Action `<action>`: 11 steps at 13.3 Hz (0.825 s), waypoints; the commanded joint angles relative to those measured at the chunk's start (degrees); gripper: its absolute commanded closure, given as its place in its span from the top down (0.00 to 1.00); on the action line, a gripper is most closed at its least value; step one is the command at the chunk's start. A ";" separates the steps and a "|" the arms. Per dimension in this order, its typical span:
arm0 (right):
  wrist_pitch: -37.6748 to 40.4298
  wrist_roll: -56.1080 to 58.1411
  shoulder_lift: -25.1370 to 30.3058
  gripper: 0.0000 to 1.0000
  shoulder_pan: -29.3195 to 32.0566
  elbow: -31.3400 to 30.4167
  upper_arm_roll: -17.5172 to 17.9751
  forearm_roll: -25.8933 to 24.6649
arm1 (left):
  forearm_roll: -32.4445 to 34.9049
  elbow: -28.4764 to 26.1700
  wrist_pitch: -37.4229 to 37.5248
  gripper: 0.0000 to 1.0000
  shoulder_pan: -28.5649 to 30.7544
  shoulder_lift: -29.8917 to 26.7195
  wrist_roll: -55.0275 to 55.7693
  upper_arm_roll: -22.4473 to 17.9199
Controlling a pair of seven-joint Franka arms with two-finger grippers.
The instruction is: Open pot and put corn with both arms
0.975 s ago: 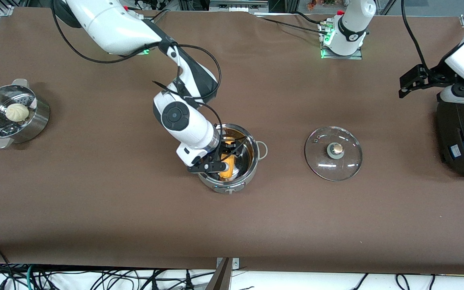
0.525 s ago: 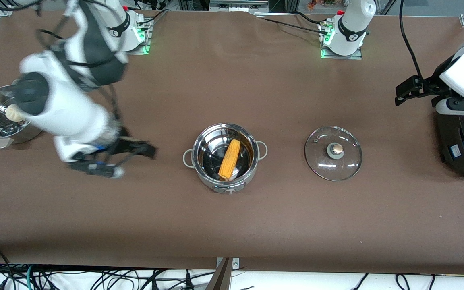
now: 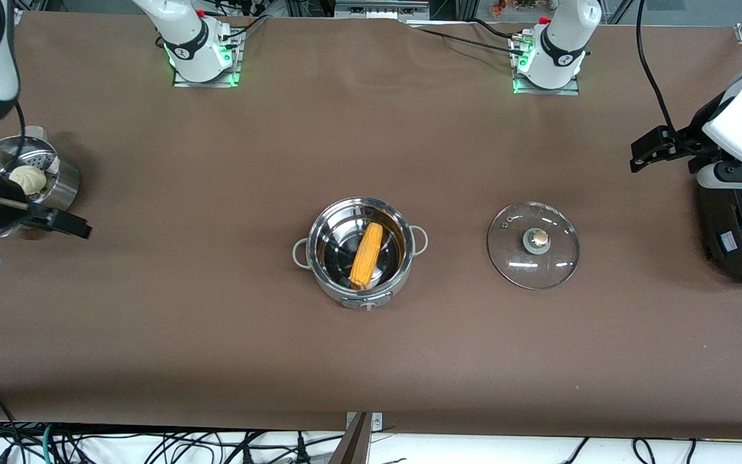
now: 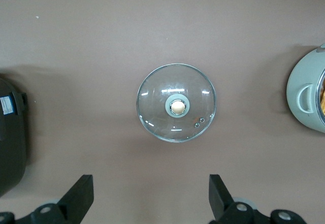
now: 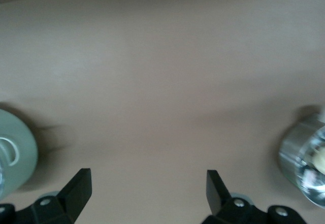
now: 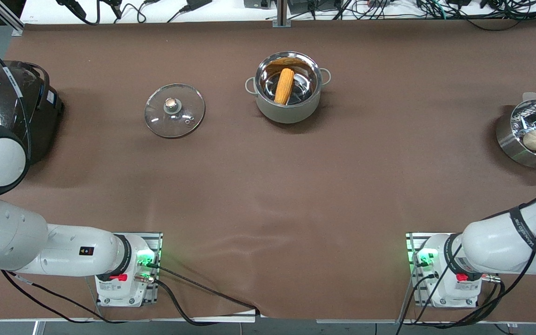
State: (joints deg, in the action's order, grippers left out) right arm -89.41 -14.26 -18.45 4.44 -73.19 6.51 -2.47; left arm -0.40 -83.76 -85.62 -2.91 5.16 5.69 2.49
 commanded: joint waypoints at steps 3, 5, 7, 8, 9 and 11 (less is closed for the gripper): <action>-1.73 0.63 14.47 1.00 0.48 -16.00 -2.82 -0.96 | -0.92 1.67 0.37 1.00 0.19 0.73 0.11 0.14; -1.73 3.86 15.99 1.00 0.57 -19.09 -3.25 -1.22 | -0.92 1.75 0.37 1.00 0.10 0.81 0.02 0.14; -1.47 8.18 13.98 1.00 0.57 -17.44 -4.05 -1.05 | -0.92 1.75 0.37 1.00 0.10 0.99 0.46 0.06; -1.46 8.28 12.75 1.00 0.74 -16.03 -4.13 -1.04 | -0.92 1.84 0.45 1.00 0.10 1.34 0.20 0.05; -1.38 8.72 11.87 1.00 0.92 -14.71 -4.05 -0.96 | -0.92 1.84 0.45 1.00 0.10 1.34 0.46 0.05; -1.38 8.72 11.42 1.00 0.92 -14.52 -4.05 -0.96 | -0.83 1.84 0.37 1.00 0.10 1.34 1.95 0.05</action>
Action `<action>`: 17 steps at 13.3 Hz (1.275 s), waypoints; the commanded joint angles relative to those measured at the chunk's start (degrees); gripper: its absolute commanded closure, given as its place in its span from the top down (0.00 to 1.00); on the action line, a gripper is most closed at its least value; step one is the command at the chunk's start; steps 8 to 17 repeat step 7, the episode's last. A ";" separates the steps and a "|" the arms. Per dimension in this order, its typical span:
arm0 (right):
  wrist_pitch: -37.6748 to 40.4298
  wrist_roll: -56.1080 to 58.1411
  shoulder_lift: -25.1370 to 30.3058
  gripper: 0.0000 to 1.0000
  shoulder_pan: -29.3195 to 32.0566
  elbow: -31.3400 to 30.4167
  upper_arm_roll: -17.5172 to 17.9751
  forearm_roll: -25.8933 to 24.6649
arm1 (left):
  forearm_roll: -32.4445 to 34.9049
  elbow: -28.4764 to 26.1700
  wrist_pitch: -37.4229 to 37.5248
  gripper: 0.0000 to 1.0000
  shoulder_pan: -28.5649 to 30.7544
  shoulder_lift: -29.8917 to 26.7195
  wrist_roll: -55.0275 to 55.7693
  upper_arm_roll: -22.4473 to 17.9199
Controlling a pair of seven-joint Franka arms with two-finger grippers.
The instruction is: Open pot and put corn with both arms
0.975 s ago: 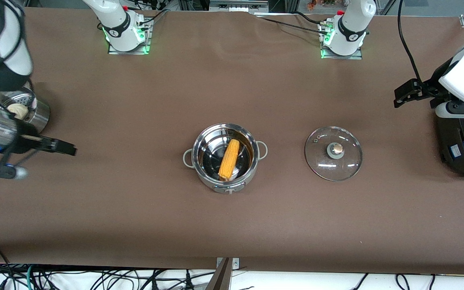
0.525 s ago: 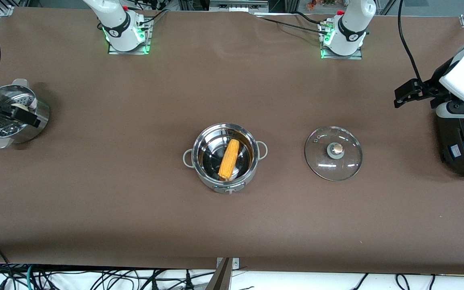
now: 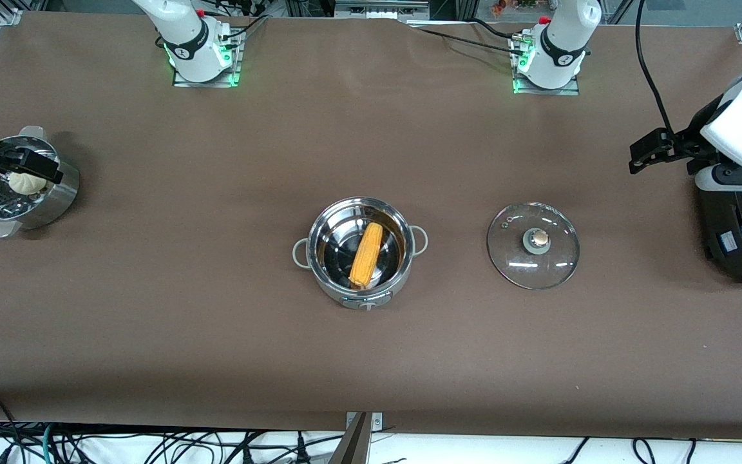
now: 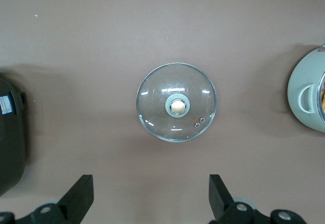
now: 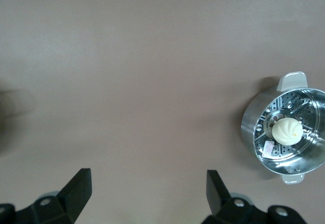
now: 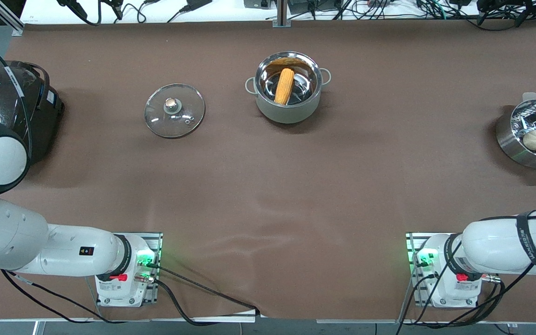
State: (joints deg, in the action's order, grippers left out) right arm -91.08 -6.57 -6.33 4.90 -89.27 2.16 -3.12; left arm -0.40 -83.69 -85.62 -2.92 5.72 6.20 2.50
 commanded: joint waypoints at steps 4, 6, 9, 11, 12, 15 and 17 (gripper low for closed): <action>0.02 0.86 -0.96 1.00 0.46 1.64 0.30 -0.22 | -0.83 1.78 0.45 1.00 0.19 0.78 1.80 0.14; -0.24 0.86 -1.14 1.00 0.46 1.64 0.30 -0.22 | -0.83 1.78 0.45 1.00 0.19 0.78 1.80 0.14; -0.15 0.86 -1.14 1.00 0.46 1.64 0.30 -0.22 | -0.74 1.78 0.45 1.00 0.19 0.78 1.45 0.14; -0.15 0.86 -1.14 1.00 0.46 1.64 0.30 -0.22 | -0.74 1.78 0.45 1.00 0.19 0.78 1.45 0.14; -0.15 0.86 -1.14 1.00 0.46 1.64 0.30 -0.22 | -0.74 1.78 0.45 1.00 0.19 0.78 1.45 0.14; -0.15 0.86 -1.14 1.00 0.46 1.64 0.30 -0.22 | -0.74 1.78 0.45 1.00 0.19 0.78 1.45 0.14; -0.15 0.86 -1.14 1.00 0.46 1.64 0.30 -0.22 | -0.74 1.78 0.45 1.00 0.19 0.78 1.45 0.14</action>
